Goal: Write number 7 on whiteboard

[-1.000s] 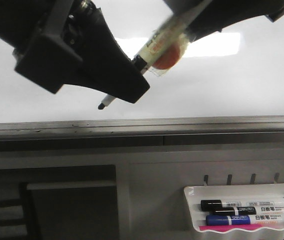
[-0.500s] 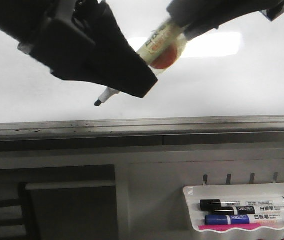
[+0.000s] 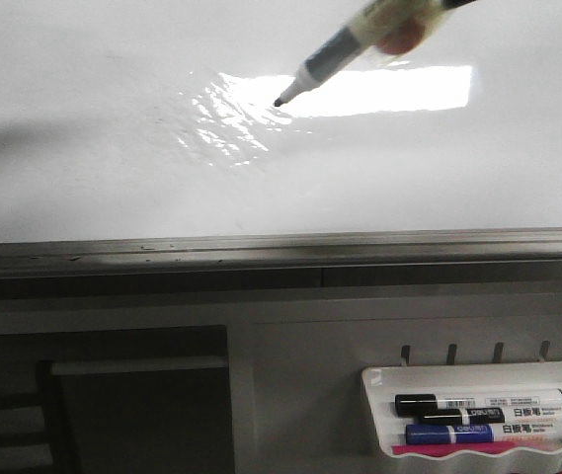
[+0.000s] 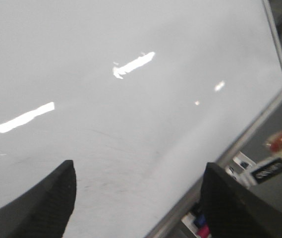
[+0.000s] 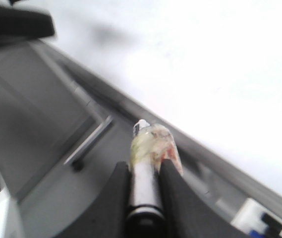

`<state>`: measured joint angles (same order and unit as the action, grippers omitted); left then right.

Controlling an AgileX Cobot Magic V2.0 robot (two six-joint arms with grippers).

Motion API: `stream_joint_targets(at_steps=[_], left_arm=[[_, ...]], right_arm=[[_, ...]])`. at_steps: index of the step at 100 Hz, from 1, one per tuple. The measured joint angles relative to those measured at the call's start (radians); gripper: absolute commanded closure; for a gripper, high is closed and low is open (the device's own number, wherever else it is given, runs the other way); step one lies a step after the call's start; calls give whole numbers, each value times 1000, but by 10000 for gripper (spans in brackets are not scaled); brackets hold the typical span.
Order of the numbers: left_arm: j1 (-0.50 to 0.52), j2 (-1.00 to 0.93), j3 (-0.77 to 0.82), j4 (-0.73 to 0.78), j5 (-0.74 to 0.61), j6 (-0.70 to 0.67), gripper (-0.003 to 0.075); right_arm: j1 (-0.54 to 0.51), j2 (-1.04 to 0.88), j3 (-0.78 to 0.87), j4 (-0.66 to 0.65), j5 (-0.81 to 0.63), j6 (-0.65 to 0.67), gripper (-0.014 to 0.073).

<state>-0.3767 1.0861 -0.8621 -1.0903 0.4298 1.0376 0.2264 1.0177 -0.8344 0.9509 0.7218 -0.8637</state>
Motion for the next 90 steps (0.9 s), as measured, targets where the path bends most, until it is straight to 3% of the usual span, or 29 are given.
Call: stream_joint_targets(at_steps=[22, 49, 78, 90], left_arm=[[172, -104, 110, -140, -13, 2, 323], [205, -236, 234, -201, -93, 22, 323], [205, -286, 268, -221, -197, 24, 323], [205, -286, 268, -224, -208, 25, 323]], right_arm=[[0, -203, 175, 6, -221, -10, 653], [0, -262, 234, 55, -359, -44, 657], [0, -154, 192, 403, -344, -389, 657], [0, -70, 145, 487, -333, -485, 657]])
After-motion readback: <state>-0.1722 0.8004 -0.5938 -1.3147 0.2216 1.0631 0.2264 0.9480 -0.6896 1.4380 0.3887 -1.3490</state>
